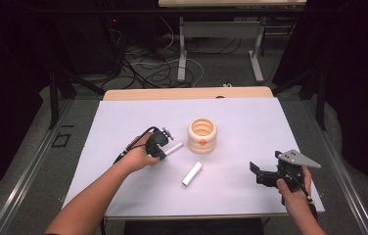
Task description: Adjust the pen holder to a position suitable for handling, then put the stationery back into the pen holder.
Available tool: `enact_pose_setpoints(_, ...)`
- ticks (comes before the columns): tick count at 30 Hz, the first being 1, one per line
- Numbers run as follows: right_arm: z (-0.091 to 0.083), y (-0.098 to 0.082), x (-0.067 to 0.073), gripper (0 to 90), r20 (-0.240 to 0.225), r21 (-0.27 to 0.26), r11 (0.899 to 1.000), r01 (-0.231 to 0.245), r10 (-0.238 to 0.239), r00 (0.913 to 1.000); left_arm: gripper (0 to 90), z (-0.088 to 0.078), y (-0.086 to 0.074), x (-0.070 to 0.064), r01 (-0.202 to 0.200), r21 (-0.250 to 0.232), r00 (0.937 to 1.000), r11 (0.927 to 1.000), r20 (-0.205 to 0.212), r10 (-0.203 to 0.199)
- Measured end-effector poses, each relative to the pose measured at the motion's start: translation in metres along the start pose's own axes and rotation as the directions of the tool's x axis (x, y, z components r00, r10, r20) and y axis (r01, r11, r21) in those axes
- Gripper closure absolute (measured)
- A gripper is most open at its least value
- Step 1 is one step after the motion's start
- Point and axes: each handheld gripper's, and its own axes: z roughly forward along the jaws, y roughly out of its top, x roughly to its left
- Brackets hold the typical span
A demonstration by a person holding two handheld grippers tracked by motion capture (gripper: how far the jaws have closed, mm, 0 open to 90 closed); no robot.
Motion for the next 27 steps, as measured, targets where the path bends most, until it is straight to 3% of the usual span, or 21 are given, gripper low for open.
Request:
enact_pose_setpoints(4,0.0,0.0,0.0,0.0,0.001,-0.001,1.0,-0.001,0.001,1.0,79.0,-0.003,-0.001,0.002,0.018,-0.004,0.9998,0.9998,0.005,-0.018)
enact_pose_setpoints(14,0.001,0.0,0.001,0.0,0.001,0.0,1.0,0.001,-0.001,1.0,79.0,-0.012,-0.006,0.008,0.09,-0.066,0.9959,0.9938,0.01,-0.089)
enact_pose_setpoints(22,0.002,-0.001,0.002,0.0,-0.009,-0.001,1.0,-0.007,0.007,0.9999,79.0,-0.017,-0.011,0.008,0.137,-0.139,0.9903,0.9807,0.039,-0.133)
enact_pose_setpoints(27,0.004,0.0,0.004,0.0,-0.013,0.011,1.0,-0.009,0.01,0.9999,79.0,-0.022,-0.016,0.007,0.179,-0.191,0.9835,0.9652,0.063,-0.169)
